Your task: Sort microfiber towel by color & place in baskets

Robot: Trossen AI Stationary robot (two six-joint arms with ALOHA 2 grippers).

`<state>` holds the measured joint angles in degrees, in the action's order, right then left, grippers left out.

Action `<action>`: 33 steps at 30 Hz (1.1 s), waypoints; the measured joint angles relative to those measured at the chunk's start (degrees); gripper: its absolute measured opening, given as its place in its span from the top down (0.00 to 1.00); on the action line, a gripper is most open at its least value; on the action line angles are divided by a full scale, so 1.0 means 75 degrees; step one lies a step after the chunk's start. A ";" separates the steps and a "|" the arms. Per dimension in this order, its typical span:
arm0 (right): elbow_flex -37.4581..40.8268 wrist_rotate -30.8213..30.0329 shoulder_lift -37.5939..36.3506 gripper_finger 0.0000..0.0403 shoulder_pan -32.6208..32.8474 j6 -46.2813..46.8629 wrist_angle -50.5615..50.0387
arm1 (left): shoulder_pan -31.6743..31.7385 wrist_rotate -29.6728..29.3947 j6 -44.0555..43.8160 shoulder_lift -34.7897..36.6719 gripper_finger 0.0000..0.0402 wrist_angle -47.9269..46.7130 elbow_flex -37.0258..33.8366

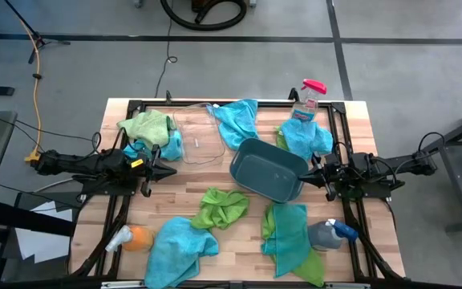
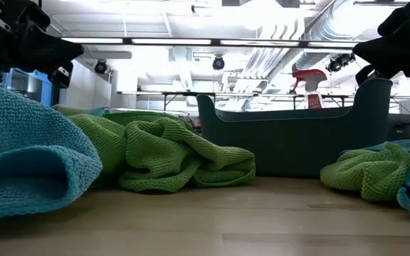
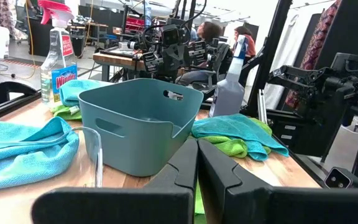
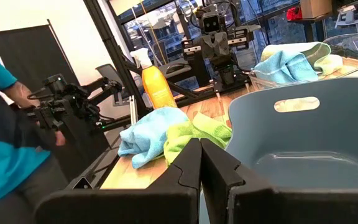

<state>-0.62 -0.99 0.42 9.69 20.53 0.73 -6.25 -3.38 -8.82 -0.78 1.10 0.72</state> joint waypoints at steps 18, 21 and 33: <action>0.0000 0.0000 -0.0001 1.00 0.0000 0.0000 -0.0001 | -0.0002 0.0000 0.0000 0.0001 1.00 -0.0002 0.0002; -0.0001 0.0000 0.0001 1.00 0.0000 0.0000 0.0000 | -0.0002 -0.0003 0.0000 0.0001 1.00 0.0000 0.0002; 0.0002 -0.0532 0.0006 1.00 0.0000 0.0595 0.0664 | -0.0002 0.0000 0.0000 -0.0001 1.00 -0.0003 0.0002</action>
<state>-0.60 -4.98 0.47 9.69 25.00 5.71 -6.26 -3.38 -8.82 -0.79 1.08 0.73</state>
